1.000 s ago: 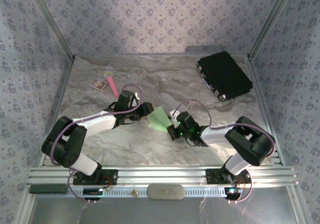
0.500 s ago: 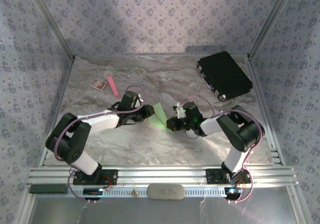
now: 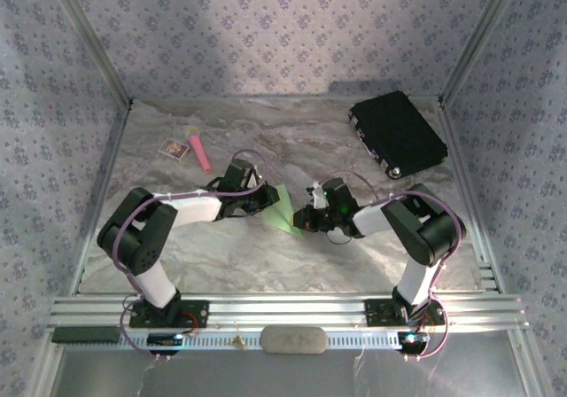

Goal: Fold a paper plane with a square sheet of paper (pick it up from the middle)
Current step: Fourth fold the wing at the center of the table.

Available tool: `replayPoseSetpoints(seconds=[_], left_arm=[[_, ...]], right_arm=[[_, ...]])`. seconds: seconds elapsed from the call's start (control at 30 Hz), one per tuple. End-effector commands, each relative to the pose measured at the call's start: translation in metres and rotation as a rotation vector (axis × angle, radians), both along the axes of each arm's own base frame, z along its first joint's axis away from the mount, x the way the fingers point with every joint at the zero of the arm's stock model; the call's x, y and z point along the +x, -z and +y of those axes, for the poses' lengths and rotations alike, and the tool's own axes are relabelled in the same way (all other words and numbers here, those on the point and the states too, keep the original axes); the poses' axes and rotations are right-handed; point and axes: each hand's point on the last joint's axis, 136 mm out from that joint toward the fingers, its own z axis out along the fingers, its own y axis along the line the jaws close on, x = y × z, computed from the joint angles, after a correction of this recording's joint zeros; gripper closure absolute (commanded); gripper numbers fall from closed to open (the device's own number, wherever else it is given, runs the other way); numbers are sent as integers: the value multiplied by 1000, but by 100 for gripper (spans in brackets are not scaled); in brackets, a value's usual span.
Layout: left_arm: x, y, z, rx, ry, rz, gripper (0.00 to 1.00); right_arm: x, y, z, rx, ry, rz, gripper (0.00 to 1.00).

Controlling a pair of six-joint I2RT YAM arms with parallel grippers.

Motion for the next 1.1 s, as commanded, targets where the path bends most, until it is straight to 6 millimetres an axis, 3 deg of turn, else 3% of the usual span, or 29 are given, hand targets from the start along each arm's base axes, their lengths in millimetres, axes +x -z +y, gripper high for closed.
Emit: replayPoseSetpoints(seconds=[0.0,0.53,0.9,1.07], left_arm=[[8,-5,-11,-34,8,-23,87],[13,14,-20,-45,26,3,87],[13,15,-27,-53,56,3,87],[12,18,-29,-50,66,12,87]], right_arm=[[-13,16,-1,-17,17,136,100],[-15,28,-11,-44,89,171,100],[-15,22,-9,-43,79,147,86],[-15,25,-10,-66,79,151,87]])
